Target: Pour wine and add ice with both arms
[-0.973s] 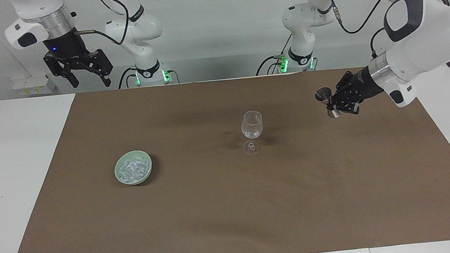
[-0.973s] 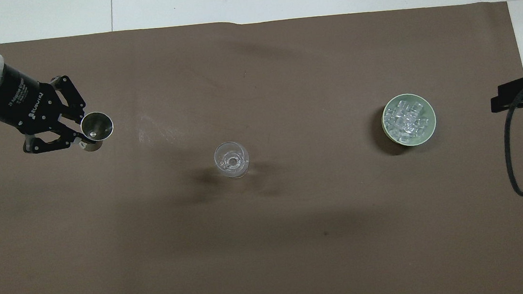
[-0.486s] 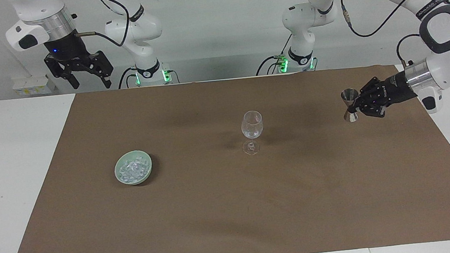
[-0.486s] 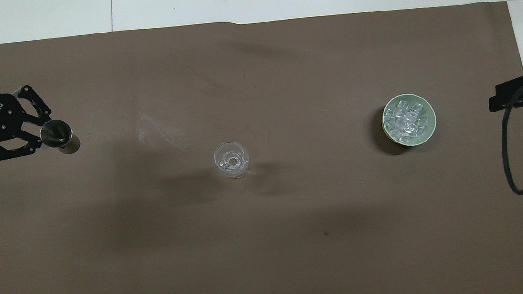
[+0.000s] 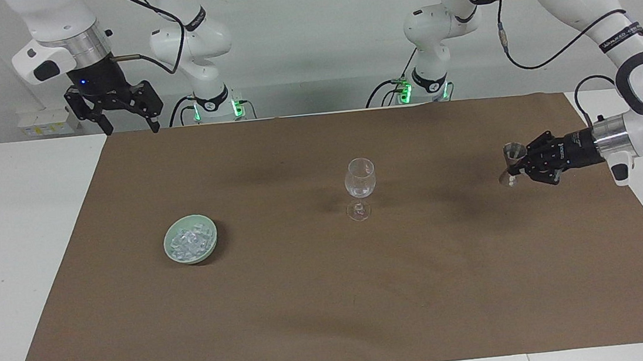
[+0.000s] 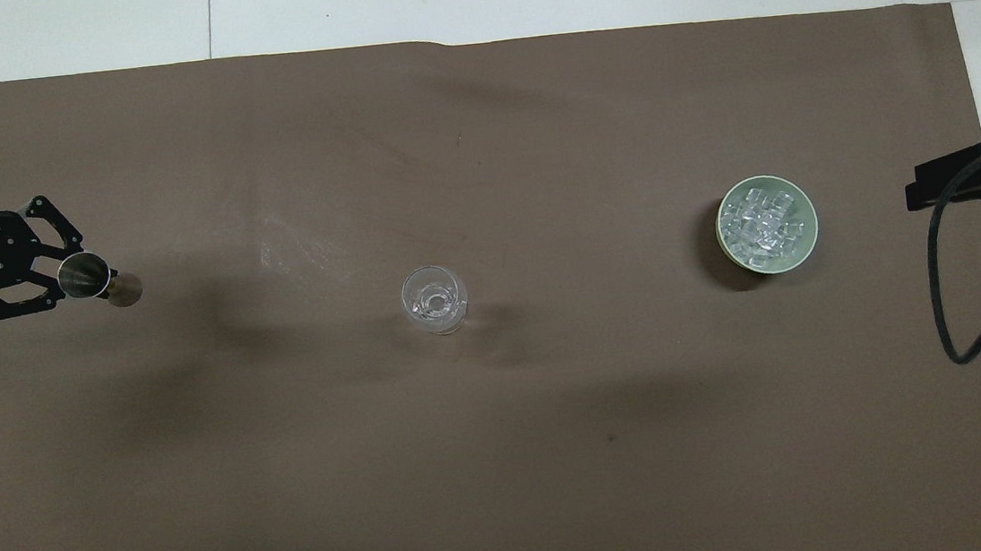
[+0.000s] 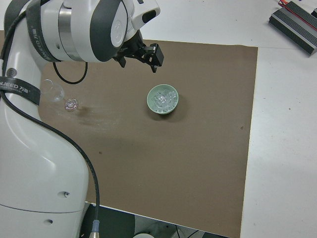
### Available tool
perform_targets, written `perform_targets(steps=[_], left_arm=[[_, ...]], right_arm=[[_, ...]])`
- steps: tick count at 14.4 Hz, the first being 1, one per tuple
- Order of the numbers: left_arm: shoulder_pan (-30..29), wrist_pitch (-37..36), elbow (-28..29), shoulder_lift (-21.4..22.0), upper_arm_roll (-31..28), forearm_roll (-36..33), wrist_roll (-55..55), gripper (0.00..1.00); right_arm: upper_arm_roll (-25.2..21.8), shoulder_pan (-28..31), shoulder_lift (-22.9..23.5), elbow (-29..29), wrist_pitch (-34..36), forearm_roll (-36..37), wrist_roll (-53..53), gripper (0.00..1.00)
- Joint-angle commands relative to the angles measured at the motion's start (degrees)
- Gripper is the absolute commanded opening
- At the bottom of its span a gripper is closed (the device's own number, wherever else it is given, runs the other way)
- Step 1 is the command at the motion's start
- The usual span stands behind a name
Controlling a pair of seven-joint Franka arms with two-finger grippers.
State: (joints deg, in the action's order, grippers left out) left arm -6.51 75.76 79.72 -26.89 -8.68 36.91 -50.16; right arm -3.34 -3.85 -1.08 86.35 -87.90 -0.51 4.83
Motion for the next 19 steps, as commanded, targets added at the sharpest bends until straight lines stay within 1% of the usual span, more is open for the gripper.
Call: perform_targets(steps=[1, 3, 4, 5, 8, 10, 13, 14, 16, 19], left_arm=[[-1.6, -0.9, 0.4, -1.8, -0.4, 1.6, 2.6, 0.00], [-2.8, -0.9, 1.8, -3.3, -1.2, 4.3, 4.6, 0.00], [-2.8, -0.8, 3.1, -3.8, -2.7, 5.9, 5.8, 0.00], [-2.8, -0.7, 4.2, -4.2, -3.0, 6.8, 6.6, 0.00], [-3.5, -0.7, 5.9, -5.5, -3.9, 8.1, 8.8, 0.00], [-4.0, -0.7, 7.6, -6.1, -4.2, 9.2, 10.9, 0.00], [-3.9, -0.7, 9.1, -6.2, -5.0, 10.3, 11.7, 0.00], [-3.9, -0.4, 9.9, -6.2, -5.0, 10.6, 11.8, 0.00], [-3.7, -0.1, 12.5, -6.3, -5.0, 13.4, 13.0, 0.00], [-3.4, 0.5, 13.5, -6.3, -5.0, 13.8, 13.2, 0.00]], right_arm=[[0.5, 0.8, -0.6, 3.7, -3.1, 1.0, -1.8, 1.00], [0.5, 0.8, -0.8, 6.5, -6.7, 1.0, -1.8, 1.00], [0.5, 0.8, -0.6, 7.5, -8.0, 1.0, -1.8, 1.00], [0.5, 0.8, -0.4, 8.5, -8.8, 1.0, -1.8, 1.00], [0.5, 0.8, 0.1, 13.1, -13.9, 1.0, -2.2, 1.00], [0.5, 0.7, 1.3, 15.9, -17.8, 1.0, -2.9, 1.00], [0.5, 0.5, 3.4, 17.6, -20.0, 1.0, -4.0, 1.00], [0.5, 0.6, 3.7, 18.6, -21.7, 1.4, -4.2, 1.00], [0.6, 0.1, 5.4, 20.1, -24.8, 4.7, -4.5, 1.00], [0.6, 0.1, 7.8, 20.6, -27.6, 5.2, -5.3, 1.00]])
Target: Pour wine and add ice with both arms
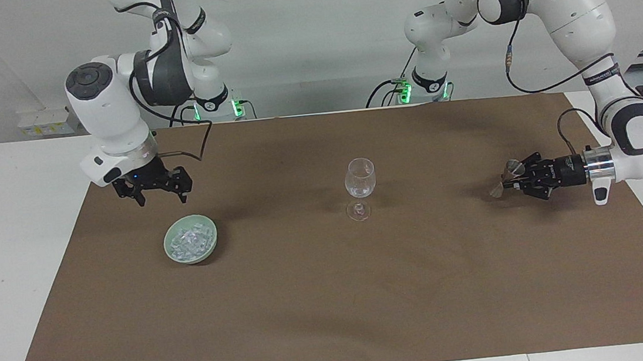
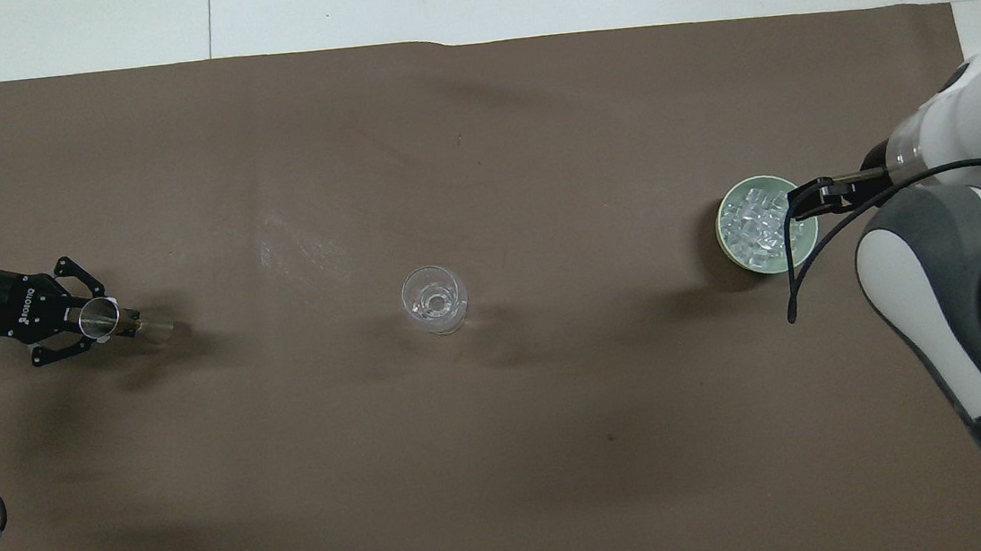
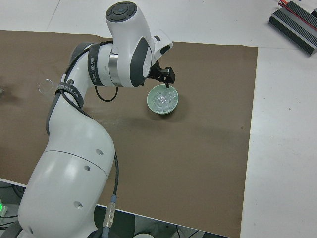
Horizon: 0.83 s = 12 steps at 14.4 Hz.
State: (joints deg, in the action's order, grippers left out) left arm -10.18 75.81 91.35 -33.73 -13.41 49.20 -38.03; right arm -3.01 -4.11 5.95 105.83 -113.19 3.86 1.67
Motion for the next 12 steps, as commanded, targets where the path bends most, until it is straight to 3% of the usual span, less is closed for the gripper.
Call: perform_targets(steps=[1, 12], left_arm=[[0.4, 1.3, 2.6, 0.5, -0.3, 2.2, 1.0, 0.00], [2.1, 5.5, 5.8, 2.5, -0.7, 1.3, 0.7, 0.00]], right_arm=[[0.3, 0.3, 1.4, 1.7, -3.3, 0.8, -2.3, 1.00], [0.3, -0.7, 7.0, 7.2, -13.1, 4.3, -2.3, 1.00]])
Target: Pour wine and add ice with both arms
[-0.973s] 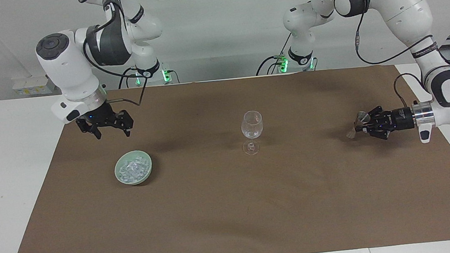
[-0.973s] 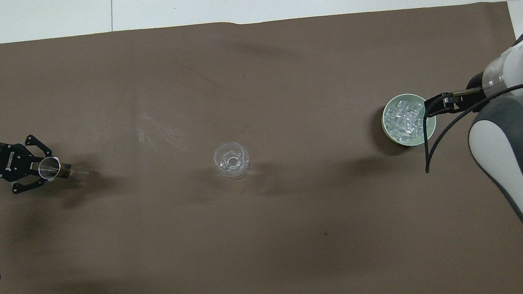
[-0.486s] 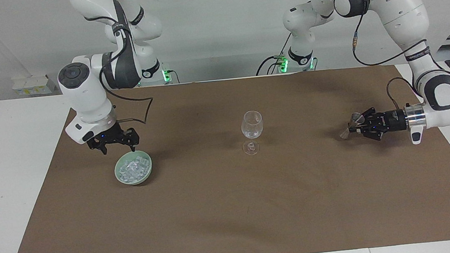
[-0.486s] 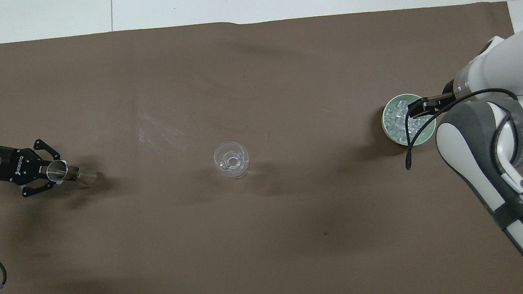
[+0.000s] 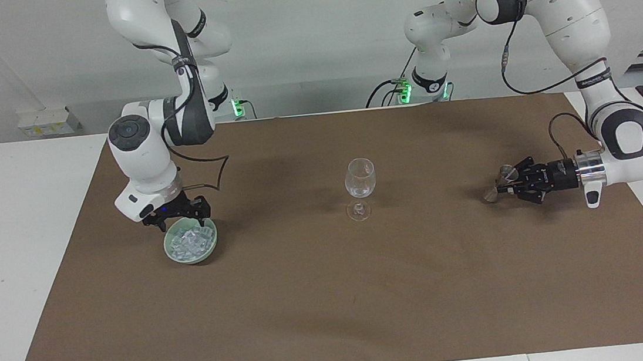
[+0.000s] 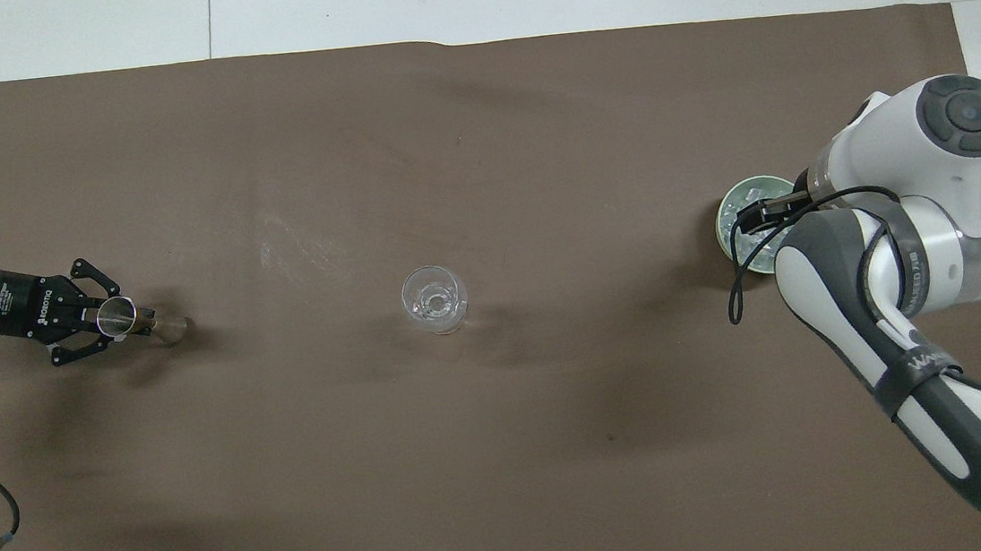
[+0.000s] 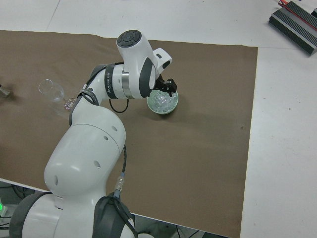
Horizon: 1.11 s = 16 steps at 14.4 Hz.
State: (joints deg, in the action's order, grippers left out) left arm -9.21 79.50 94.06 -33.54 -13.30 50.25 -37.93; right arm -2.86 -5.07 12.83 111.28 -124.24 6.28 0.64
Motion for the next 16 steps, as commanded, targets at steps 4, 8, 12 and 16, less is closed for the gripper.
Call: perform_targets(steps=[4, 8, 12, 16], left_arm=[[1.9, 2.1, 4.8, 4.2, -0.8, -1.2, 0.0, 0.00], [2.4, 5.0, 7.4, 6.2, -0.7, -3.8, 0.2, 0.00], [2.4, 5.5, 8.4, 6.5, -0.7, -3.8, 0.3, 0.00], [2.6, 6.5, 9.4, 6.9, -0.6, -3.8, 0.7, 0.00]], right_arm=[[0.1, -1.0, 0.9, 1.7, -2.5, 2.9, -1.2, 0.95], [0.1, -2.1, 1.1, 2.6, -4.4, 3.6, -1.0, 0.68], [0.1, -1.7, 2.0, 2.8, -6.4, 4.9, -0.4, 0.68], [0.0, -1.3, 2.1, 2.7, -6.2, 6.6, 0.0, 0.43]])
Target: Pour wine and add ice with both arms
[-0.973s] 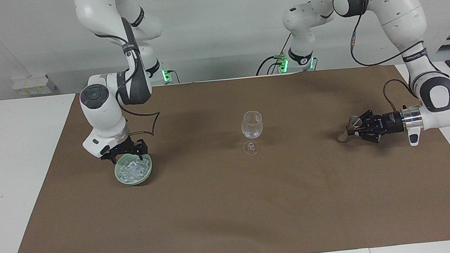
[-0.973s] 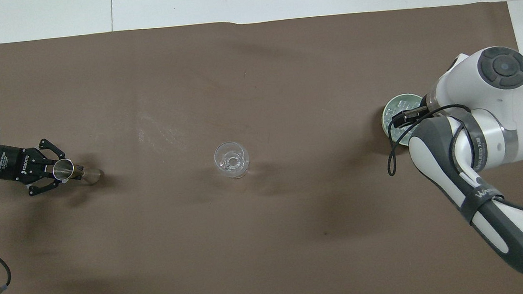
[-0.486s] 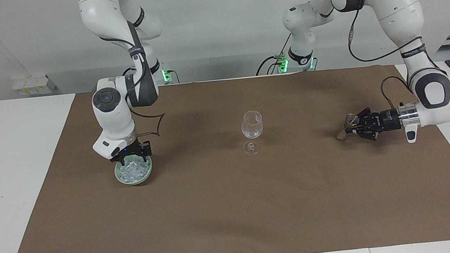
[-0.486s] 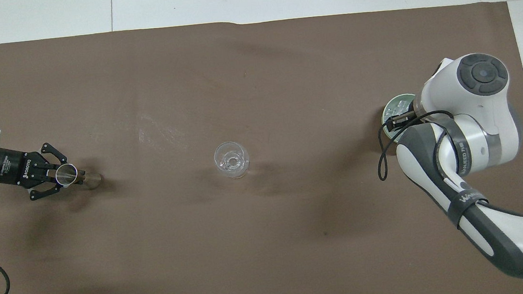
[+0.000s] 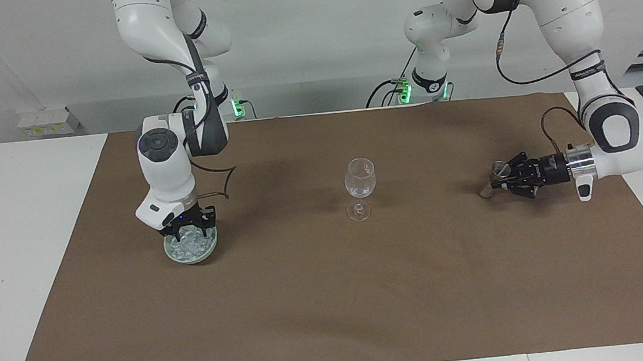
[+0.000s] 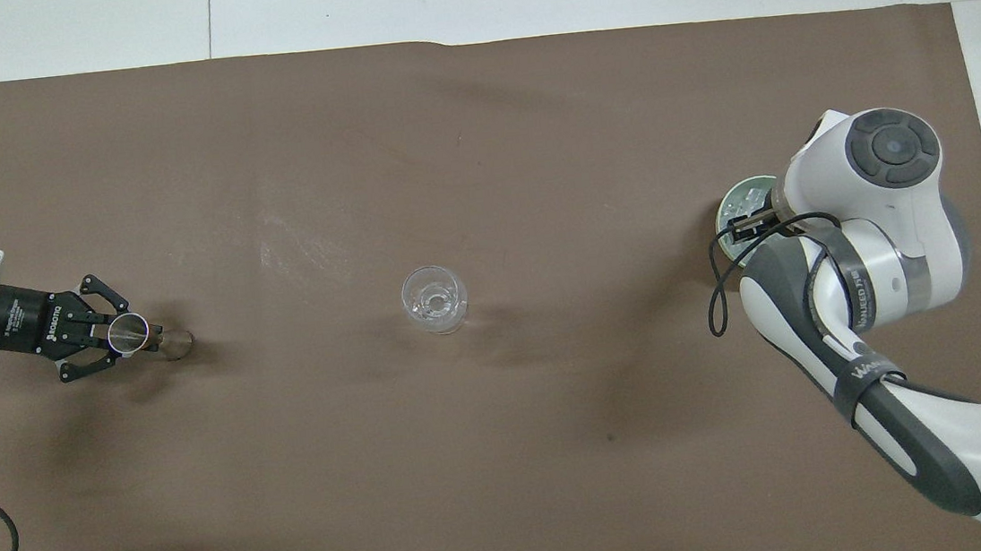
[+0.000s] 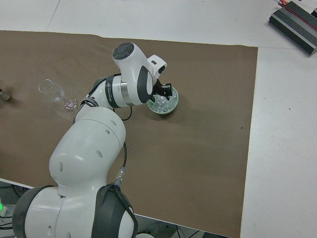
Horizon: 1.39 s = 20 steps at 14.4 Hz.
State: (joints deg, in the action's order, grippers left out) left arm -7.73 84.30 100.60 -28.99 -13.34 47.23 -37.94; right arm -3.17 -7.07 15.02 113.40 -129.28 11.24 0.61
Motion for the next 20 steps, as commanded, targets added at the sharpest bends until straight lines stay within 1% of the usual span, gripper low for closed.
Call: perform_targets(steps=[1, 2, 3, 4, 5, 6, 9, 15, 20], left_arm=[[1.1, 1.8, 2.8, 2.3, -0.5, -0.7, 0.7, 0.00], [1.1, 1.9, 2.9, 2.3, -0.5, -0.7, 0.8, 0.00], [1.1, 2.1, 3.3, 2.3, -0.5, -0.7, 0.9, 0.00], [1.1, 2.2, 3.4, 2.3, -0.5, -0.7, 1.0, 0.00], [1.1, 2.1, 3.4, 2.3, -0.5, -0.7, 1.3, 0.00], [1.1, 1.9, 3.4, 2.2, -0.5, -0.7, 2.2, 0.00], [1.1, 1.8, 3.4, 1.8, -0.5, -0.7, 3.0, 0.00], [0.5, 1.3, 3.4, 1.3, -0.6, -0.7, 5.0, 0.00], [0.3, 1.3, 3.3, 0.9, -0.6, -0.7, 5.4, 0.00]], right_arm=[[0.3, 0.7, 0.0, 0.4, -0.9, 1.6, 0.1, 0.32], [0.3, 0.7, 0.0, 0.3, -0.7, 1.6, 0.1, 0.22], [0.3, 0.7, -0.1, 0.2, -0.5, 1.6, 0.1, 0.18], [0.3, 0.7, -0.2, 0.1, -0.4, 1.6, 0.2, 0.10], [0.3, 0.7, -0.3, 0.1, -0.2, 1.6, 0.3, 0.05], [0.3, 0.7, -0.5, -0.1, 0.1, 1.6, 0.3, 0.01], [0.4, 0.7, -2.0, -1.4, 2.8, 1.4, 0.5, 0.00], [0.5, 0.7, -7.7, -2.0, 5.7, 0.5, 1.8, 0.00], [1.0, 0.5, -13.5, -4.4, 13.3, 0.1, 1.6, 0.00]])
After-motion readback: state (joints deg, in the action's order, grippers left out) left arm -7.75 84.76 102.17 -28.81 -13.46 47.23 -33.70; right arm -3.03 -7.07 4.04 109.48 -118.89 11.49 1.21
